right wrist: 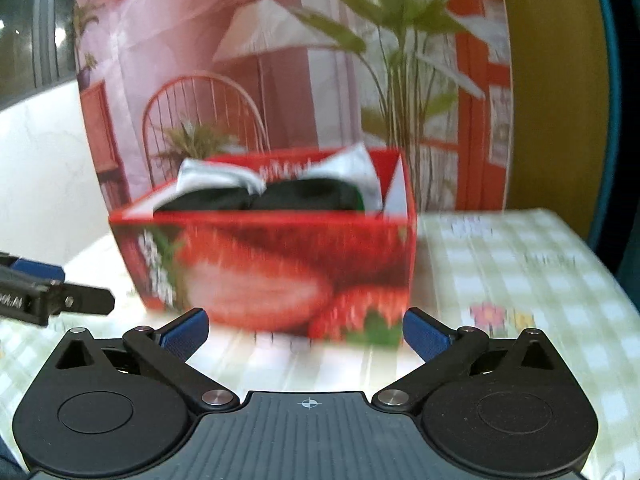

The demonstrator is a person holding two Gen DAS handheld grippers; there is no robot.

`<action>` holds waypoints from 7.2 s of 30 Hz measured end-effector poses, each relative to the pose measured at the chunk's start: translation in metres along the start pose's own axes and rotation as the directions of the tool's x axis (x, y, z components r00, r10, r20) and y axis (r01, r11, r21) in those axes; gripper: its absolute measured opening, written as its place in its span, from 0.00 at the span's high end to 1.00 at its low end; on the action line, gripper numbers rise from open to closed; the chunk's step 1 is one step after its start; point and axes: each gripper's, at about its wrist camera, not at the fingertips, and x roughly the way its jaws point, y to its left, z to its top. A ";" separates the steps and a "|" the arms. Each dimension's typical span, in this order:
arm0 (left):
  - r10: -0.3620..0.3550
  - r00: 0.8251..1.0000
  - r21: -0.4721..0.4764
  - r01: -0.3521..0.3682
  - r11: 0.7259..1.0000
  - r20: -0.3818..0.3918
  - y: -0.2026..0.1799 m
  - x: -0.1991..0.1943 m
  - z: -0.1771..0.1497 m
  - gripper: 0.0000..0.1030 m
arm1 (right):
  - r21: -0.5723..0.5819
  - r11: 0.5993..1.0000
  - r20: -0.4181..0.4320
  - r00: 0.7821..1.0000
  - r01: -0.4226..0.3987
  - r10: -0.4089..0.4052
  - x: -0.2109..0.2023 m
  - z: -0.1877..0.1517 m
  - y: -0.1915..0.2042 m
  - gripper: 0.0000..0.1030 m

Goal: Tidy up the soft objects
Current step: 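Open both grippers to release the eye mask and pull back, then move both open grippers down to the pink knitted cloth, then close both grippers on the pink knitted cloth, pinching it together, then lift the pink cloth with both grippers and carry it toward the red box, then lower the pink cloth into the red box and open both grippers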

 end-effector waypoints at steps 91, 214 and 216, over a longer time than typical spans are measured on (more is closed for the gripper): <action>-0.043 0.999 -0.122 0.046 0.991 0.026 0.008 -0.014 -0.054 0.34 | 0.056 0.998 -0.195 0.979 -0.041 0.051 0.011 -0.063 0.008 0.56; -0.051 0.998 -0.010 0.051 0.999 -0.048 0.024 0.115 0.122 0.20 | -0.030 0.999 -0.277 0.961 -0.020 0.011 0.157 0.121 0.006 0.77; -0.050 0.999 -0.014 0.050 0.999 -0.021 0.025 0.104 0.123 0.15 | -0.074 0.997 -0.256 0.967 -0.016 -0.004 0.148 0.122 0.012 0.71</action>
